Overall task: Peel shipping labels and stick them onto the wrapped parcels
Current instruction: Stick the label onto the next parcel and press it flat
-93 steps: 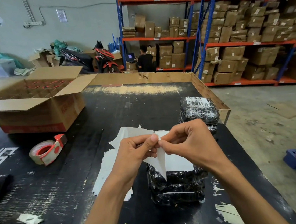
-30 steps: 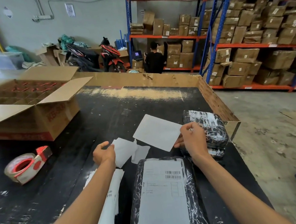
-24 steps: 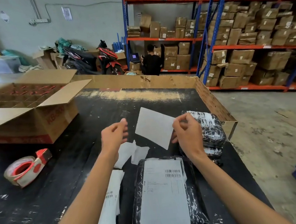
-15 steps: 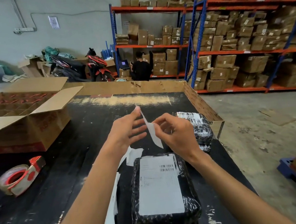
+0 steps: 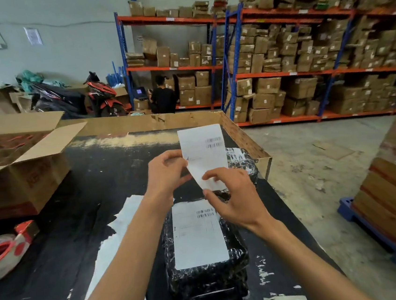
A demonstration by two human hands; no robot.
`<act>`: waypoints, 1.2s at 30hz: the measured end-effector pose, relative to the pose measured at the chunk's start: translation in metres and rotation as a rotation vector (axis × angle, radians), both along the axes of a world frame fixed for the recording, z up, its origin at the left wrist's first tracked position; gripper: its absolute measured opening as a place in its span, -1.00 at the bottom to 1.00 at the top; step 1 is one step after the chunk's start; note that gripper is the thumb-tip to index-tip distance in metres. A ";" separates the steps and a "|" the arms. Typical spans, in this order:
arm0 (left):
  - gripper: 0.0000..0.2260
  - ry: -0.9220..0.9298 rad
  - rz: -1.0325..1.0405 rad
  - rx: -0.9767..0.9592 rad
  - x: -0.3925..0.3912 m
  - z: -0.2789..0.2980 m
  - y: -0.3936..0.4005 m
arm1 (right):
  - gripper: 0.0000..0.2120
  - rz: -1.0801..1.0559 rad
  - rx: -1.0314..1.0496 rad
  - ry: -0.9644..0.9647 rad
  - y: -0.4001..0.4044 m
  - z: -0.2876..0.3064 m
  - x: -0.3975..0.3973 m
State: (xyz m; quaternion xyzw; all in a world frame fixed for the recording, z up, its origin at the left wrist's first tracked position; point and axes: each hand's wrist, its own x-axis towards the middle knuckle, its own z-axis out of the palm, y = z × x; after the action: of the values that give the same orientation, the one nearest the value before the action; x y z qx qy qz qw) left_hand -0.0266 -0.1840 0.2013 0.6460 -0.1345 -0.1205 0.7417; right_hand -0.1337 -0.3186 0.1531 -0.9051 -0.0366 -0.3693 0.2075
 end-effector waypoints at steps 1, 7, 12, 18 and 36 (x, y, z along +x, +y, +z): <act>-0.83 -0.010 -0.003 0.010 -0.001 -0.003 -0.003 | -0.72 0.000 0.006 0.025 -0.002 -0.001 -0.004; -0.82 0.001 0.014 0.053 0.009 -0.010 -0.025 | -0.66 -0.053 0.301 0.096 -0.027 -0.003 -0.012; -0.82 0.030 -0.162 0.115 0.011 -0.007 -0.048 | -0.79 -0.145 0.873 0.194 -0.075 0.008 0.001; -0.80 0.036 -0.240 0.177 0.041 -0.013 -0.083 | -0.90 -0.105 0.969 0.236 -0.122 0.004 0.023; -0.53 -0.147 -0.248 0.674 0.111 -0.043 -0.191 | -0.92 -0.224 0.926 0.361 -0.217 -0.025 0.094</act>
State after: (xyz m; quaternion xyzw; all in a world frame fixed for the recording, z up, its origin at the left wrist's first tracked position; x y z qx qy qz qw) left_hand 0.0849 -0.3749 0.1583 0.8399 -0.2174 -0.2002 0.4552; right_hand -0.0401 -0.5358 0.1282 -0.7659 0.2646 -0.2046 0.5491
